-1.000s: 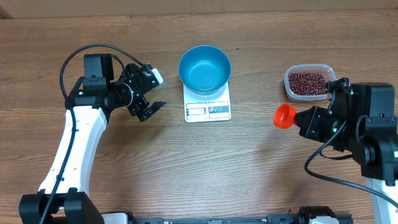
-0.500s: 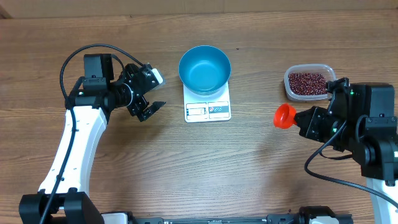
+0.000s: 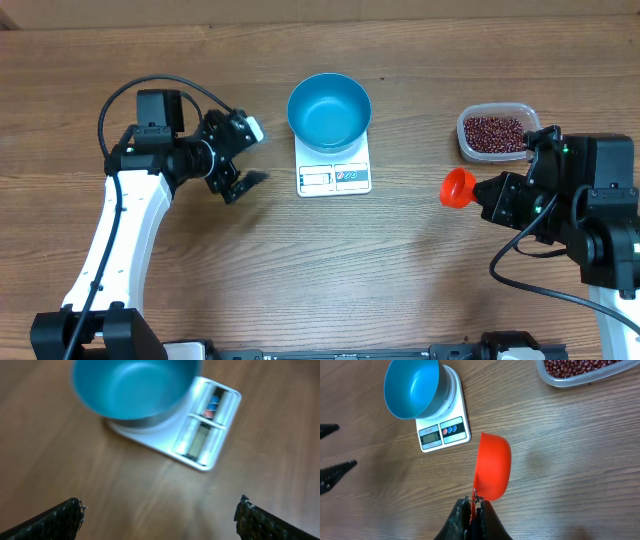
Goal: Scoop item into bowl and weigh 150g on scale
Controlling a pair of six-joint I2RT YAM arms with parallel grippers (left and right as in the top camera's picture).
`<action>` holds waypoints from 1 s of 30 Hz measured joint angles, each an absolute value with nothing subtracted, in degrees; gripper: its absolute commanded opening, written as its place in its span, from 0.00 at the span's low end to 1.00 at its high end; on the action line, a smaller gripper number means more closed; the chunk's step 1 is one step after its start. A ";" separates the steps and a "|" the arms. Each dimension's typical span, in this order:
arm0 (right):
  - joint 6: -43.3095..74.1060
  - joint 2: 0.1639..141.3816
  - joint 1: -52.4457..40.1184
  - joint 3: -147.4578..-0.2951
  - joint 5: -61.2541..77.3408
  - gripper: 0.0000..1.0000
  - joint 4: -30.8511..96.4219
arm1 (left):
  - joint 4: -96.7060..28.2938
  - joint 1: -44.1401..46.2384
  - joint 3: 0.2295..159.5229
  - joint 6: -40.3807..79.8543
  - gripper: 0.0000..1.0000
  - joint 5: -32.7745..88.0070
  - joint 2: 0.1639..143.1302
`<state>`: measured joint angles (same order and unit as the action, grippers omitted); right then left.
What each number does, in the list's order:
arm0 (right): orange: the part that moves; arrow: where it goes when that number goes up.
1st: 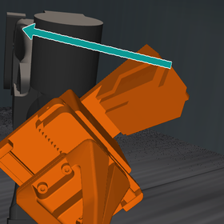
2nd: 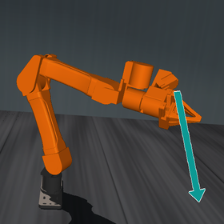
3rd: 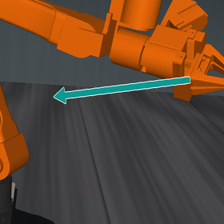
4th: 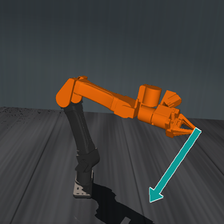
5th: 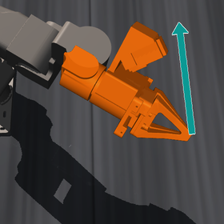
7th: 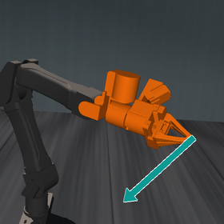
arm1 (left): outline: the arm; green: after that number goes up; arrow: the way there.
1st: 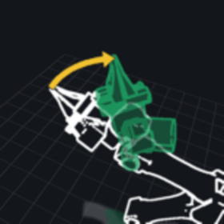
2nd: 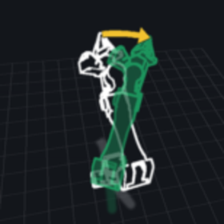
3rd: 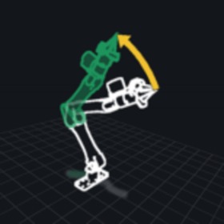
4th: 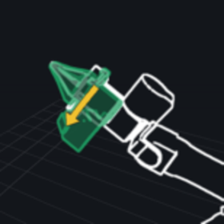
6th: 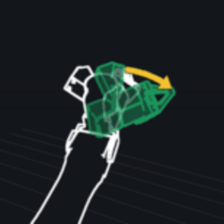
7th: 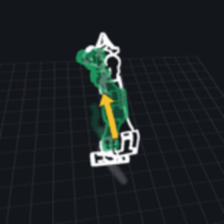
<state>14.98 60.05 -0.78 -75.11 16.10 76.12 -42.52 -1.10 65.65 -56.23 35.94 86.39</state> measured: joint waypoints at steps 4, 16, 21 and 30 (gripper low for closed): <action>14.96 60.05 -0.78 -75.11 16.10 0.04 76.12 | -45.06 -1.08 65.65 -58.74 1.00 39.77 86.39; 14.96 60.05 -0.78 -75.11 16.10 0.04 76.09 | -44.16 -1.10 65.65 -58.94 1.00 40.23 86.39; 14.96 60.05 -0.78 -75.11 16.10 0.04 76.09 | -44.16 -1.10 65.67 -58.96 1.00 36.97 86.39; 14.96 60.05 -0.78 -75.11 16.10 0.04 76.07 | -44.16 -1.10 65.65 -58.94 1.00 31.35 86.39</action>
<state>14.96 60.05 -0.78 -75.11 16.10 76.07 -44.16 -1.10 65.65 -58.94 31.35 86.39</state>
